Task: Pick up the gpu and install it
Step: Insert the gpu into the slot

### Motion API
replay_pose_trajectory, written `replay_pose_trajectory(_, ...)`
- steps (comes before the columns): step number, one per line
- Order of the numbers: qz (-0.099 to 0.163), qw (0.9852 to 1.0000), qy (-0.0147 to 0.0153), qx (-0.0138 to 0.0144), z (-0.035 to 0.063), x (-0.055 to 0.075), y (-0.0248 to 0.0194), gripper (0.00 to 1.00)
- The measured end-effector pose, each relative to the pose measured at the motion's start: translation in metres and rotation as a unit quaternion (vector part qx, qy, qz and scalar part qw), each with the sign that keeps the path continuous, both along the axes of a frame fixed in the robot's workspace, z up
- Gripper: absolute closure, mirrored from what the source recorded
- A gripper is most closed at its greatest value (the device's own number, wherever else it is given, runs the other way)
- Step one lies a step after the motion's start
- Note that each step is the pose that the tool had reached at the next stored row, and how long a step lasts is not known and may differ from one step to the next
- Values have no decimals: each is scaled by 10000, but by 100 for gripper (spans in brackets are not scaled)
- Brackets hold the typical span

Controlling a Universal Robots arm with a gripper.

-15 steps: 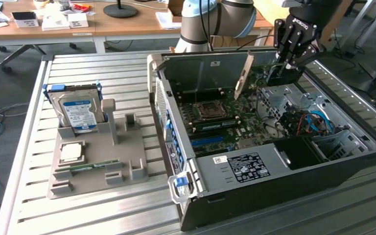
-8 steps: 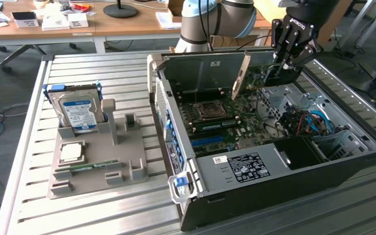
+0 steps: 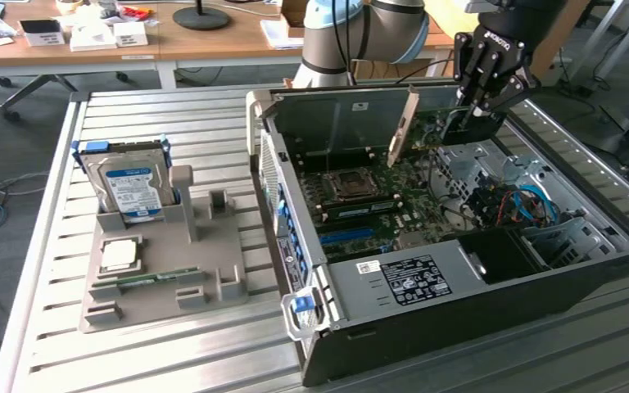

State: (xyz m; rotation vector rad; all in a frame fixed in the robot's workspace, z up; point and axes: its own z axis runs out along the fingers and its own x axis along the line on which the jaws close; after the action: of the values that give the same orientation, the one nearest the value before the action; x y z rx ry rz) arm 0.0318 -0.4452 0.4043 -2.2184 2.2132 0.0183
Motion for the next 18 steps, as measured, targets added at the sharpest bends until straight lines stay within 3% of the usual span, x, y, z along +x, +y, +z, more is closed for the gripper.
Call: replay_pose_trajectory(18, 1, 10000, -1, 0, -4, -36, 0, 73)
